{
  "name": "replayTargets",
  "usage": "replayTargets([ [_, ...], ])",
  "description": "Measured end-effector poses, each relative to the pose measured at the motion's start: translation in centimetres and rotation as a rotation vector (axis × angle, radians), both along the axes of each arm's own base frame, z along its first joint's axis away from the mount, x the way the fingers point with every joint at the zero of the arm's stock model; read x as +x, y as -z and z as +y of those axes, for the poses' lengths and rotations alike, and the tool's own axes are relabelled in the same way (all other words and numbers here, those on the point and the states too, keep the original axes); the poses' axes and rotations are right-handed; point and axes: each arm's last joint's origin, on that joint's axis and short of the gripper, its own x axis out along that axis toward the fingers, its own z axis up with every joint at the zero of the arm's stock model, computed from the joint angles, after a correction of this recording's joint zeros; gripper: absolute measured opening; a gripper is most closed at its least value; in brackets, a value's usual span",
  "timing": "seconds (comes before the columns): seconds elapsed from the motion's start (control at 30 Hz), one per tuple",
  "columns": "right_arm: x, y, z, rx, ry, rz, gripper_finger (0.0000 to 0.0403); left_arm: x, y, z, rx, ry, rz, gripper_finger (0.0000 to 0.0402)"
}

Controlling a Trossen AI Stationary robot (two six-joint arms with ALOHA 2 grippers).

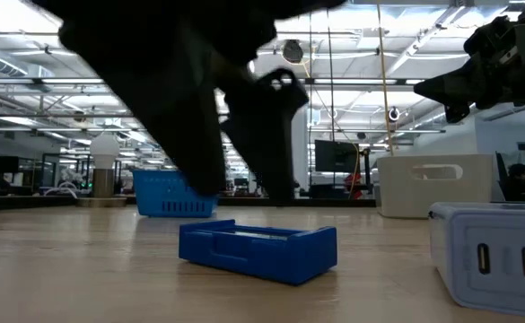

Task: Pick & Place Office items
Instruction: Put the blue digital clock into the blue bin

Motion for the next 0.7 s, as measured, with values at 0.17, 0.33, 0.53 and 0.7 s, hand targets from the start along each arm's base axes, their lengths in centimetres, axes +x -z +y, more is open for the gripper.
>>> replayTargets([
  [0.17,0.0,0.0,0.0,0.000,0.001,0.002,0.0002,0.5,1.6,0.5,-0.037,0.020,0.056,0.0314],
  [0.33,0.1,0.1,0.0,0.002,0.001,0.011,0.0002,0.6,1.8,0.8,-0.039,0.028,0.064,0.0288],
  [0.53,0.1,0.2,0.0,0.004,0.003,0.021,0.0002,0.4,2.0,1.4,-0.002,-0.003,0.098,0.0237],
  [0.7,0.2,0.2,0.0,0.011,0.003,0.031,0.0002,0.5,2.5,2.9,-0.001,-0.037,0.118,0.0193],
])
